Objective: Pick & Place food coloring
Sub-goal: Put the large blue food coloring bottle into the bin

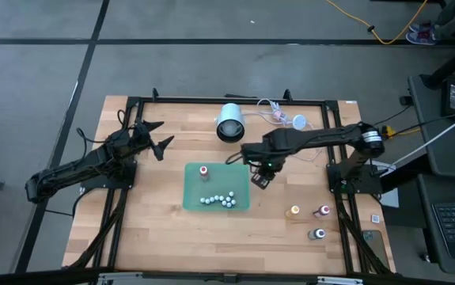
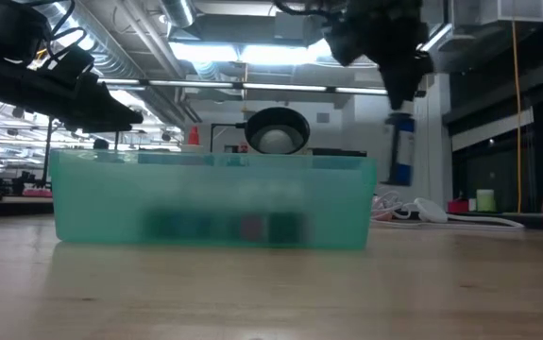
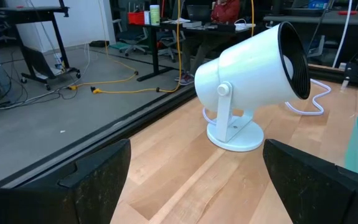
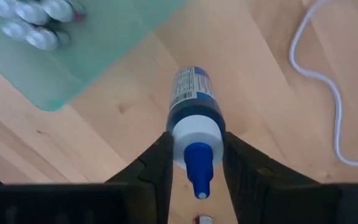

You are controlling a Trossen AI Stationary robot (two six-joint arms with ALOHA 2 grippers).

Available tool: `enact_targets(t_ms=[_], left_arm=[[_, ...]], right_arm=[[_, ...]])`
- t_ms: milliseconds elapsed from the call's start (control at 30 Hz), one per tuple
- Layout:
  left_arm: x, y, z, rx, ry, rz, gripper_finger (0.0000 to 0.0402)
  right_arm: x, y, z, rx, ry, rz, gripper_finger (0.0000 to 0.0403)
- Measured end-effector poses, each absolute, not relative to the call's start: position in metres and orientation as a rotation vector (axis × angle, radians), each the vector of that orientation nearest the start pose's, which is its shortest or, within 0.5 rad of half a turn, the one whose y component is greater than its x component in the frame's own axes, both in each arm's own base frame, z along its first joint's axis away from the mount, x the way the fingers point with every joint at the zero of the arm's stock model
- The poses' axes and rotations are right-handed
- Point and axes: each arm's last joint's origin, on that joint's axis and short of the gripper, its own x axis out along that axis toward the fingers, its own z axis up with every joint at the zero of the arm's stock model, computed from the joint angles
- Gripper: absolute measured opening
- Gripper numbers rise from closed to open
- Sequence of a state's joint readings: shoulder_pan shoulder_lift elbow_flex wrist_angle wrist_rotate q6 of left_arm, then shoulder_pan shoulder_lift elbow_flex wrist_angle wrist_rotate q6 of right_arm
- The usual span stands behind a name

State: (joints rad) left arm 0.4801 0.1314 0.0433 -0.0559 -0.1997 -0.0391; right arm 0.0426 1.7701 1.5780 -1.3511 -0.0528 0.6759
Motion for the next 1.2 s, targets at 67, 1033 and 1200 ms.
enact_targets(t_ms=[67, 1033, 1200], left_arm=[[0.088, 0.053, 0.163, -0.058, 0.132, 0.681, 0.0361], [0.088, 0.053, 0.163, -0.058, 0.132, 0.681, 0.0361], [0.088, 0.053, 0.163, -0.058, 0.132, 0.682, 0.0361]], right_arm=[[0.336, 0.014, 0.282, 0.523, 1.507, -0.429, 0.0121], [0.426, 0.014, 0.286, 0.269, 1.434, -0.271, 0.0121], [0.435, 0.014, 0.274, 0.22, 1.436, -0.242, 0.0121]])
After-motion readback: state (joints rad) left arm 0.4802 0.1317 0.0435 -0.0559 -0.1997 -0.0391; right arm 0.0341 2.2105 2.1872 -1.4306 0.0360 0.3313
